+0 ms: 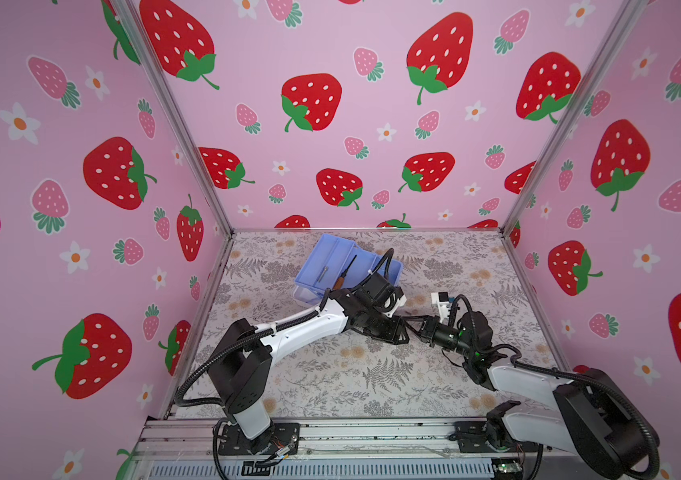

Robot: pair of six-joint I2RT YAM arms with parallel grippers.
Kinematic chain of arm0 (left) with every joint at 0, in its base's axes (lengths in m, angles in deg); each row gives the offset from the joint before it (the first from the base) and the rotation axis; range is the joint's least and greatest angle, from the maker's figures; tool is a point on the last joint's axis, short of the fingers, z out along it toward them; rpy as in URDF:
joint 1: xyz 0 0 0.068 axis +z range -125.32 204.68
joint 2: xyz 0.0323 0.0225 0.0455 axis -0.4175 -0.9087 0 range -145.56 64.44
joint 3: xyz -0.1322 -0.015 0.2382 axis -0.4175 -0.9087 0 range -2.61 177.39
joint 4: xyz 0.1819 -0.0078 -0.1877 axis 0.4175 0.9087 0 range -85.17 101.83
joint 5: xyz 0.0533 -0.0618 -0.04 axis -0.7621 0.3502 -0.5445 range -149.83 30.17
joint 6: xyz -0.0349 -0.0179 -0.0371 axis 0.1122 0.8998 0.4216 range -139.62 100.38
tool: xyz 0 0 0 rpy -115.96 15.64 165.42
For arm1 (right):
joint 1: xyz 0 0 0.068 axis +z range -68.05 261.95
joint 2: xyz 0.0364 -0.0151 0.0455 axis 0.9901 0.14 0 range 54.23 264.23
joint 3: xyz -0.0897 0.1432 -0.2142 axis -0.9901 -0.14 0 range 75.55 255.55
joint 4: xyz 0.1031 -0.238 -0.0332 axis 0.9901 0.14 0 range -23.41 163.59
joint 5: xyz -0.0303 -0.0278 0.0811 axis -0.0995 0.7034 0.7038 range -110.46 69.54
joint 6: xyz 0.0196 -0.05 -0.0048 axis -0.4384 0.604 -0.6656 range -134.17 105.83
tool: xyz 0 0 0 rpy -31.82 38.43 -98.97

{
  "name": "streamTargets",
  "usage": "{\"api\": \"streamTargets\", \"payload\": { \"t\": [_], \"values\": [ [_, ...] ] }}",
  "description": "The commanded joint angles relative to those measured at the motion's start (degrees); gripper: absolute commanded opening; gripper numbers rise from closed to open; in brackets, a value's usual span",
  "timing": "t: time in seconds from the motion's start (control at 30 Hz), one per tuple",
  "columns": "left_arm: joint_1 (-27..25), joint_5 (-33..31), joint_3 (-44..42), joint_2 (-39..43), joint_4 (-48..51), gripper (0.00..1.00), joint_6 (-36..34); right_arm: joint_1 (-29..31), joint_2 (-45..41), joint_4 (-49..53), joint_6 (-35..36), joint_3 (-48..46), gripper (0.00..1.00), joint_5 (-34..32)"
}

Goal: Pack the tool kit
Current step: 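Close left gripper on the gold hex key held by right gripper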

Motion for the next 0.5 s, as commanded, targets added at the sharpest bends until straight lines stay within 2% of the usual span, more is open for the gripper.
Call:
{"api": "streamTargets", "payload": {
  "t": [0.0, 0.07, 0.17, 0.33, 0.47],
  "values": [
    [0.4, 1.7, -0.2, 0.8, -1.0, 0.42, 0.4, 1.1, 0.0, -5.0, -3.2, -0.2, 0.0, -1.1],
    [0.9, 2.0, -0.3, 0.8, -1.3, 0.41, 0.7, 2.0, 0.5, -5.4, -3.3, 0.3, 0.0, -1.2],
    [1.7, 2.8, -0.6, 0.9, -2.0, 0.31, 1.3, 3.6, 1.3, -5.8, -3.4, 1.2, 0.0, -1.8],
    [2.8, 2.7, -1.0, 1.5, -2.4, 0.0, 2.0, 5.4, 2.6, -7.2, -4.1, 1.5, 0.0, -2.6],
    [3.3, 2.3, -1.2, 2.1, -2.3, 0.0, 1.8, 5.5, 2.8, -7.1, -4.1, 1.5, 0.0, -2.9]
  ]
}}
